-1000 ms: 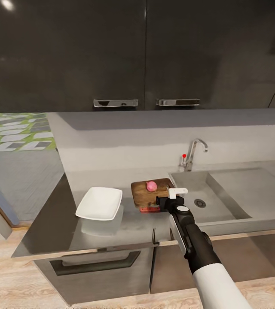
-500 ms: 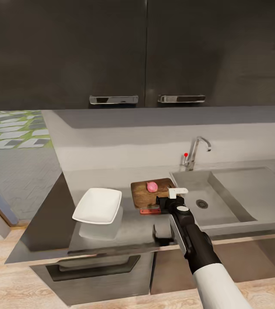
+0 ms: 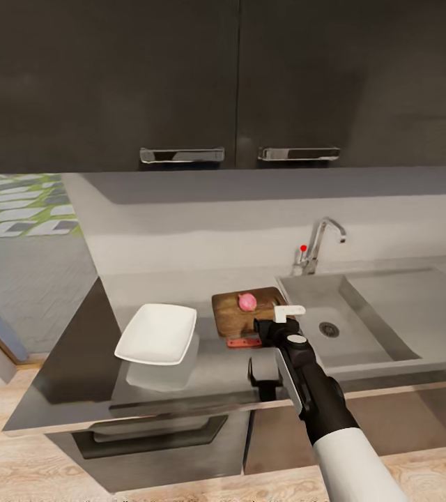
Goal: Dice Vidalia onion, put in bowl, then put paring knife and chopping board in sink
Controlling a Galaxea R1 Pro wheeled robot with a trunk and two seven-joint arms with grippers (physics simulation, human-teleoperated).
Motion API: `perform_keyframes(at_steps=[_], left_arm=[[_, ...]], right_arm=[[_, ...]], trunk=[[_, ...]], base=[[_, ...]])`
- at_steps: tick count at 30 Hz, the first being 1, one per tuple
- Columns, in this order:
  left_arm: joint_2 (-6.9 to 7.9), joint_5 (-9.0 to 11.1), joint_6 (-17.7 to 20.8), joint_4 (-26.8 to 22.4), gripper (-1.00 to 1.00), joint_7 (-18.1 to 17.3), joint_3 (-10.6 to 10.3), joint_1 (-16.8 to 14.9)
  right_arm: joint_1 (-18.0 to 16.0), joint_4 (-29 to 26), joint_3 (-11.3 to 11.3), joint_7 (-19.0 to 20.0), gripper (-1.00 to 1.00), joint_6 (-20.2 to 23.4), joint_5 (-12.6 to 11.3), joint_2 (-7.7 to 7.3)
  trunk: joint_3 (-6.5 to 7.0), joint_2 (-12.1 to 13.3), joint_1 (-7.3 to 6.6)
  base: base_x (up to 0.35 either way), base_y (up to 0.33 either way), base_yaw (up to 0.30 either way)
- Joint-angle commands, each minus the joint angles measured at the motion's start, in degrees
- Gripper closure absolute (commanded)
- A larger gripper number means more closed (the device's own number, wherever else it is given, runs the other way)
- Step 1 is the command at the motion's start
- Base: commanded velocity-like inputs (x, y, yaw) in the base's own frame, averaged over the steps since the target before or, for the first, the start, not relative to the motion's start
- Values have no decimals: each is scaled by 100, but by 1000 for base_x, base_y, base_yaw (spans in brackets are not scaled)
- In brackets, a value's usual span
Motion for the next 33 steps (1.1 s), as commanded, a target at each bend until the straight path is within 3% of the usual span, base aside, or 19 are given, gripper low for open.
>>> perform_keyframes(at_steps=[1,33], left_arm=[[5,43,-8,-5,-100,10,-12,1],[1,43,-10,-2,-100,10,-12,1]], right_arm=[[-5,-6,7,-15,-100,41,34,0],[-5,-6,6,-15,-100,40,34,0]], trunk=[[-21,-12,3],[-320,-12,3]], base=[[0,0,0],[1,0,0]])
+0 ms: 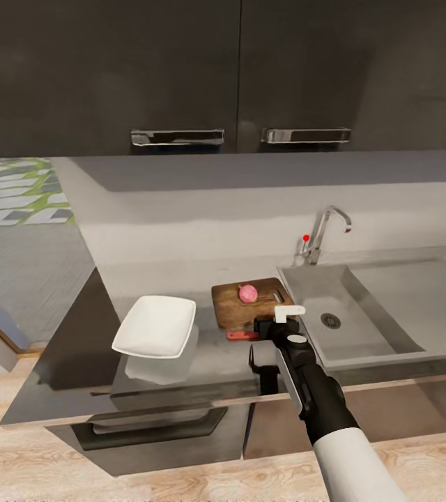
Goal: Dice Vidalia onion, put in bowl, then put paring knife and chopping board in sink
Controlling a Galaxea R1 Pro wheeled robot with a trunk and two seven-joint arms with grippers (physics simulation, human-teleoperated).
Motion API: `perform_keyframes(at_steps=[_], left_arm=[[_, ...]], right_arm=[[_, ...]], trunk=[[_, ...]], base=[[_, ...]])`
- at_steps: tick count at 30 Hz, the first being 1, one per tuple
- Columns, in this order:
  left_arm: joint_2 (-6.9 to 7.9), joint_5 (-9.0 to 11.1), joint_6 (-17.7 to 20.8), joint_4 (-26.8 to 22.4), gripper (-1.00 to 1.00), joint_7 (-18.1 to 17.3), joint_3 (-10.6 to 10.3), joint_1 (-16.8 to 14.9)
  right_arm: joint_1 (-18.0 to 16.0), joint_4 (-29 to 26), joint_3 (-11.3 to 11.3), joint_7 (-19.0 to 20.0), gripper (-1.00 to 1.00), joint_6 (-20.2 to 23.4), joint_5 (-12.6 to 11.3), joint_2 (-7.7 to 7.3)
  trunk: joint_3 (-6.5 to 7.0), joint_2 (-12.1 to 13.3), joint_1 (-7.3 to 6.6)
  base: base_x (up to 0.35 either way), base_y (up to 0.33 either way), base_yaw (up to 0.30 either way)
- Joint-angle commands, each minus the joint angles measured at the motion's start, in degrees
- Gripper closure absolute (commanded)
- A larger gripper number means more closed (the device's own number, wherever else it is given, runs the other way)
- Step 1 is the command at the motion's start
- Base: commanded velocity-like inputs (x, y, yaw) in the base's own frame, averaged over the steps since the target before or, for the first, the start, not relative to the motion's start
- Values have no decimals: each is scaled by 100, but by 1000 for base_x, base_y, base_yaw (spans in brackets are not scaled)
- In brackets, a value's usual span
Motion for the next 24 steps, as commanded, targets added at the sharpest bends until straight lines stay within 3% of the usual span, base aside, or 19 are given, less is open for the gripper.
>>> perform_keyframes(at_steps=[1,24], left_arm=[[4,43,-8,-7,-100,10,-12,1],[8,43,-9,-3,-100,10,-12,1]], right_arm=[[-4,-6,9,-15,-100,41,34,0],[-4,-6,9,-15,-100,36,34,0]], trunk=[[-20,-11,4],[-219,-11,4]], base=[[75,0,0],[37,0,0]])
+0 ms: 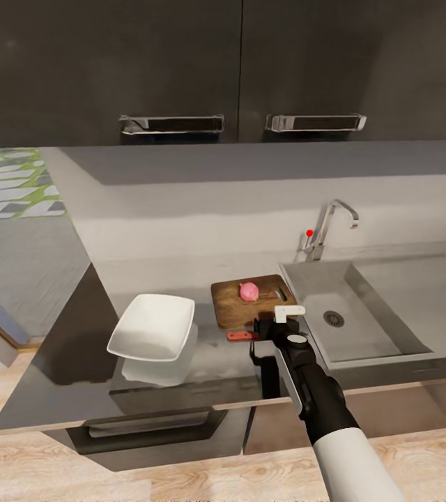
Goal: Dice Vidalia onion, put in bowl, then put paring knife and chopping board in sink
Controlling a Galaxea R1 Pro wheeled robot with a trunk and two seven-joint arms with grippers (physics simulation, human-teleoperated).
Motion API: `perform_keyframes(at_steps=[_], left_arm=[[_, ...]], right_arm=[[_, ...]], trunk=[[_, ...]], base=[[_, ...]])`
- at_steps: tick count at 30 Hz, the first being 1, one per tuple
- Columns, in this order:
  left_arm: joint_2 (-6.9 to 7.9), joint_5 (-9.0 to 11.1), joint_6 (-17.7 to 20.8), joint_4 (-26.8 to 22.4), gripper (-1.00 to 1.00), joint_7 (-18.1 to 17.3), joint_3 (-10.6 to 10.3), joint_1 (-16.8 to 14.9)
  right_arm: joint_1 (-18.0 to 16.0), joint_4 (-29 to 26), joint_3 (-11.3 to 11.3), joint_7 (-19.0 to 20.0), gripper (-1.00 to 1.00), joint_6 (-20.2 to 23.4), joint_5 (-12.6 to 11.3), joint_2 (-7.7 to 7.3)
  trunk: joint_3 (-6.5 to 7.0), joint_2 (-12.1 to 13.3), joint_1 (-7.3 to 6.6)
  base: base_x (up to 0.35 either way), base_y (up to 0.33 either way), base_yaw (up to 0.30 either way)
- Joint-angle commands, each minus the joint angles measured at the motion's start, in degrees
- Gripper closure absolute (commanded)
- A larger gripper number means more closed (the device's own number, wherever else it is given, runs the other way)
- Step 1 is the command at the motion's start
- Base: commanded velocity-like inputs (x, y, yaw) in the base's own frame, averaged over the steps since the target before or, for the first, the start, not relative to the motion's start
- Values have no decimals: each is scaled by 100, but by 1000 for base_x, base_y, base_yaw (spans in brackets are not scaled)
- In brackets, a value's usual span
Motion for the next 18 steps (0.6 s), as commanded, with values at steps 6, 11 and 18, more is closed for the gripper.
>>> perform_keyframes(at_steps=[6,11,18], left_arm=[[3,43,-7,-7,-100,10,-12,2],[2,49,-6,-7,-100,10,-12,2],[4,49,-6,-7,-100,10,-12,2]], right_arm=[[-4,-6,9,-15,-100,43,34,0],[-4,-6,9,-15,-100,42,34,0],[-4,-6,12,-15,-100,43,34,0]], trunk=[[-22,-11,3],[-23,-11,3],[-24,-11,3]], base=[[0,0,0],[0,42,0],[0,24,0]])
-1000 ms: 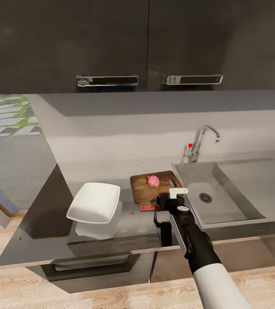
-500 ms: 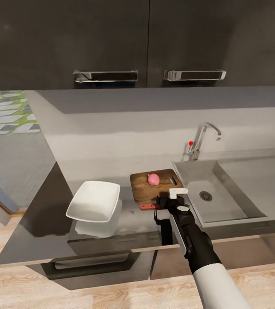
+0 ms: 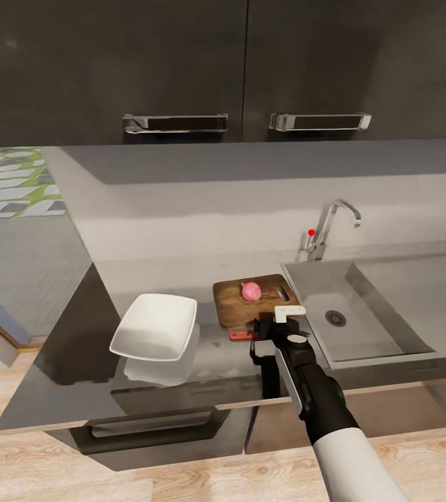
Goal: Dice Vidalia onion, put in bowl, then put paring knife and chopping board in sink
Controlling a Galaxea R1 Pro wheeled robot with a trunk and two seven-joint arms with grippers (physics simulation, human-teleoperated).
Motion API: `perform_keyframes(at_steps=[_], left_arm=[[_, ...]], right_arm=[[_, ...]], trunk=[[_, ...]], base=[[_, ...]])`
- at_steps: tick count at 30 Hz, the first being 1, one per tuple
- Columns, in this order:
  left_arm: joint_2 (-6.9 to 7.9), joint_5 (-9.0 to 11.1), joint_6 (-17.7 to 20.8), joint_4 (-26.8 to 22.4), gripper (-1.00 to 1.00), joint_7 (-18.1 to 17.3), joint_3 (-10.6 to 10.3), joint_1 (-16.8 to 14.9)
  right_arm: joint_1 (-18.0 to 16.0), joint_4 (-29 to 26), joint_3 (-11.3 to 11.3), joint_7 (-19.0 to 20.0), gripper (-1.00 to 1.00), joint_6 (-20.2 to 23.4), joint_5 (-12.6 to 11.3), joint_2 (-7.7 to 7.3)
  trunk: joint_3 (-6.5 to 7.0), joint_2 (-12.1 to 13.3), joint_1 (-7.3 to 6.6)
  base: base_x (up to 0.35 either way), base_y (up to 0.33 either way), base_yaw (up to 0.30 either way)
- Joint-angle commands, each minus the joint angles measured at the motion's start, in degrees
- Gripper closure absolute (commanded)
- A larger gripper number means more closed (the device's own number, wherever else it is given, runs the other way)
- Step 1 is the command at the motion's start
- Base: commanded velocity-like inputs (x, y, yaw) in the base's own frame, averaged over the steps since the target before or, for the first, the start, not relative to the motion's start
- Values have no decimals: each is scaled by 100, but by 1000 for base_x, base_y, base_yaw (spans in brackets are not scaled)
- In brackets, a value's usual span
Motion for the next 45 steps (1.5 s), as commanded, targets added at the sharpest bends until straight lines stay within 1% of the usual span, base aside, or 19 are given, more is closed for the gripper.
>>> perform_keyframes(at_steps=[1,20,37,45], left_arm=[[3,42,-8,-7,-100,10,-13,2],[0,38,-8,-8,-100,10,-13,2],[0,38,-10,-9,-100,10,-13,2],[2,38,-9,-7,-100,10,-13,2]], right_arm=[[-4,-6,9,-15,-100,39,34,0],[-4,-6,7,-15,-100,39,34,0],[-4,-6,7,-15,-100,35,34,0],[-4,-6,7,-15,-100,37,34,0]], trunk=[[-10,-11,4],[-16,-11,4],[-138,-11,4],[-154,-11,4]], base=[[0,7,0],[0,1,0],[0,0,0],[0,0,0]])
